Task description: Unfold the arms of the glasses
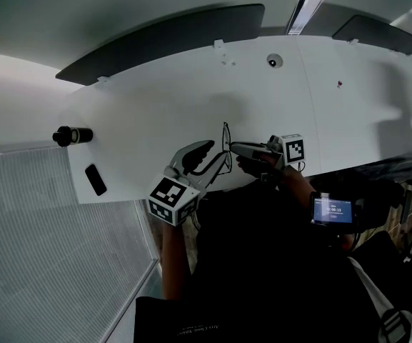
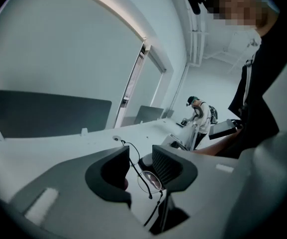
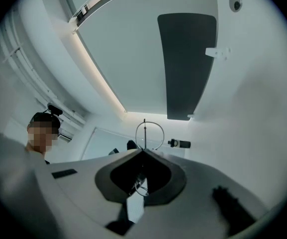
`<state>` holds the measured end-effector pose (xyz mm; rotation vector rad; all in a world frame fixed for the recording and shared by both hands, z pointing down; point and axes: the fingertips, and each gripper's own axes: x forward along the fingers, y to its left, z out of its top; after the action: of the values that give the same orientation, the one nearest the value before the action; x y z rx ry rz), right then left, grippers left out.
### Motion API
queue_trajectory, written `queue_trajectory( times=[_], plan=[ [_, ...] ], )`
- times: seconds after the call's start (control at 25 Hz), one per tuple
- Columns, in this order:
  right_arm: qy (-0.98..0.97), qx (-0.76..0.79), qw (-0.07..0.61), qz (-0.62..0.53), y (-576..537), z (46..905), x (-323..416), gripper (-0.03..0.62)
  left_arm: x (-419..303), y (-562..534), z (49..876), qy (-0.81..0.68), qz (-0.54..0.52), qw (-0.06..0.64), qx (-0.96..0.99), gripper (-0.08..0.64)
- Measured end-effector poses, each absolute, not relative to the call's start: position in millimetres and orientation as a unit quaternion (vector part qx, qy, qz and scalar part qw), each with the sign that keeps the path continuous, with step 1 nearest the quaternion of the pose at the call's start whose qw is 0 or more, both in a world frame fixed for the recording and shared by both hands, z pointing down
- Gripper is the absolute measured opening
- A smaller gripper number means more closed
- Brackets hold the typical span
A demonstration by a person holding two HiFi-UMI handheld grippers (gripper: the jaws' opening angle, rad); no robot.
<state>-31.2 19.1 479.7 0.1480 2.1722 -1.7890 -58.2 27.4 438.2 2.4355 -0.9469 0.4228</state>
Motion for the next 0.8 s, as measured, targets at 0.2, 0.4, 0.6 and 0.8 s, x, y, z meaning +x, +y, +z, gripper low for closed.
queue_trajectory(
  times=[0.2, 0.4, 0.6, 0.8],
  plan=[
    [0.778, 0.060, 0.138, -0.610, 24.0, 480.3, -33.0, 0.011, -64.0, 31.8, 456.8, -0.327, 0.210, 0.266, 0.882, 0.138],
    [0.794, 0.081, 0.110, -0.592, 36.7, 478.9, -42.8, 0.011, -65.3, 56.8, 486.7, -0.257, 0.303, 0.293, 0.870, 0.150],
    [0.810, 0.111, 0.091, -0.568, 50.5, 471.6, -51.1, 0.010, -66.3, 64.9, 484.3, -0.183, 0.254, 0.386, 0.868, 0.147],
    [0.818, 0.119, 0.082, -0.557, 55.5, 470.5, -51.7, 0.011, -77.9, 72.7, 491.7, -0.132, 0.266, 0.423, 0.856, 0.130]
  ],
)
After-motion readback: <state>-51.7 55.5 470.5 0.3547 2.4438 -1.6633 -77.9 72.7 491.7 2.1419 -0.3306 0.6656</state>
